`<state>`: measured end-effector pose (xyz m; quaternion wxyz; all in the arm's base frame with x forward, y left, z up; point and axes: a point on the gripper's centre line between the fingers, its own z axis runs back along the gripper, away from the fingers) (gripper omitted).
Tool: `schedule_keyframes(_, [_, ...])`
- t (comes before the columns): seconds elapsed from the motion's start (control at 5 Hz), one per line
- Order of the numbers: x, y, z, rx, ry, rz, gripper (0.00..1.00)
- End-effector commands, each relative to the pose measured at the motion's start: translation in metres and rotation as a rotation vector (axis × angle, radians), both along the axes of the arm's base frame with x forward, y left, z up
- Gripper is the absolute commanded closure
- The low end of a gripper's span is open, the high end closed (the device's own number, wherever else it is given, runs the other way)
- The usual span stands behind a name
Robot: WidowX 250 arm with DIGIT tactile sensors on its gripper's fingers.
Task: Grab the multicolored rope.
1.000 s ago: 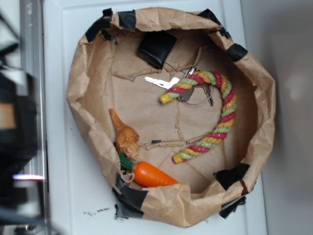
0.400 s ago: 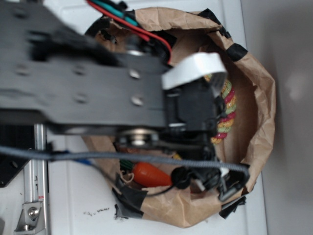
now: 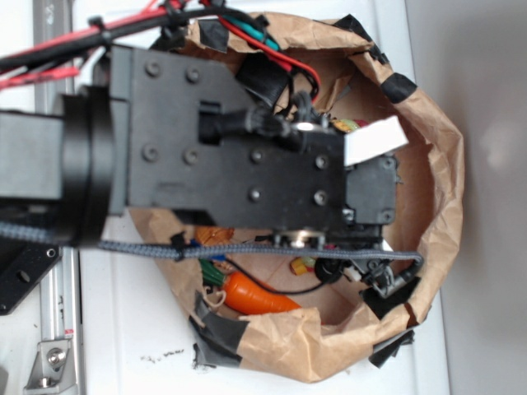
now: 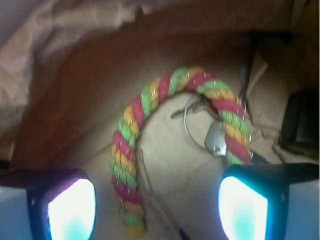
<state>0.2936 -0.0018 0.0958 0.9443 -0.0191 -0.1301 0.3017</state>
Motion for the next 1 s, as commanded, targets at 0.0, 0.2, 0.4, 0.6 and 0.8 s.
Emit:
schedule_keyframes(0.0, [0.024, -0.021, -0.025, -0.035, 0.018, -0.078, 0.0])
schedule_keyframes(0.2, [0.028, -0.025, -0.047, -0.008, 0.067, -0.076, 0.0])
schedule_keyframes(0.4, [0.031, -0.023, -0.059, 0.005, 0.088, -0.087, 1.0])
schedule_keyframes(0.6, [0.031, -0.016, -0.06, -0.011, 0.097, -0.083, 1.0])
schedule_keyframes(0.8, [0.03, -0.006, -0.044, -0.025, 0.074, -0.107, 1.0])
